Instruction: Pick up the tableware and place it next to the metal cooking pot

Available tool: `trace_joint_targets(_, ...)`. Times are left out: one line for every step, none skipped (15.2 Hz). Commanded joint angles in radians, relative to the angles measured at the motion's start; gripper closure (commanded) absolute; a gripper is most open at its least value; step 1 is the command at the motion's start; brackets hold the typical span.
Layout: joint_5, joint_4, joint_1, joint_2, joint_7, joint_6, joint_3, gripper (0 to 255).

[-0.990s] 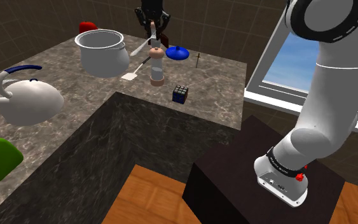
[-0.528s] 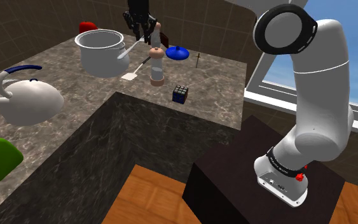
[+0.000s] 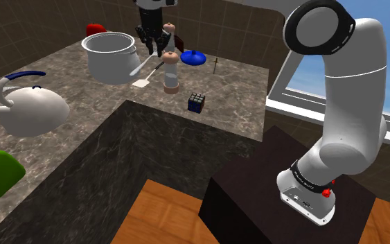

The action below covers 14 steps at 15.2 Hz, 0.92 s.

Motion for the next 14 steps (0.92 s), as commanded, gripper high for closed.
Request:
trace_joint_targets(0.003,-0.047,-0.013,-0.011,0.003,0.035,0.001,255)
trace_joint_targets(0.004,-0.065,-0.016,-0.014,0.006,0.050,0.002,255)
trace_joint_targets(0.004,-0.082,-0.020,-0.016,0.008,0.065,0.002,255)
trace_joint_targets(0.004,-0.099,-0.023,-0.017,0.010,0.079,0.002,255)
trace_joint_targets(0.004,-0.115,-0.027,-0.019,0.012,0.094,0.002,255)
trace_joint_targets(0.004,-0.130,-0.029,-0.020,0.014,0.107,0.002,255)
trace_joint_targets(0.003,-0.145,-0.032,-0.020,0.016,0.121,0.001,255)
trace_joint_targets(0.003,-0.159,-0.035,-0.020,0.018,0.135,0.001,255)
trace_joint_targets(0.002,-0.173,-0.037,-0.020,0.020,0.148,0.001,255)
trace_joint_targets(0.001,-0.186,-0.039,-0.020,0.022,0.161,0.000,255)
trace_joint_targets(0.000,-0.199,-0.041,-0.019,0.024,0.174,0.000,255)
trace_joint_targets(-0.001,-0.211,-0.043,-0.018,0.026,0.186,-0.001,255)
trace_joint_targets(-0.002,-0.223,-0.044,-0.017,0.028,0.199,-0.002,255)
trace_joint_targets(-0.003,-0.234,-0.045,-0.016,0.029,0.211,-0.003,255)
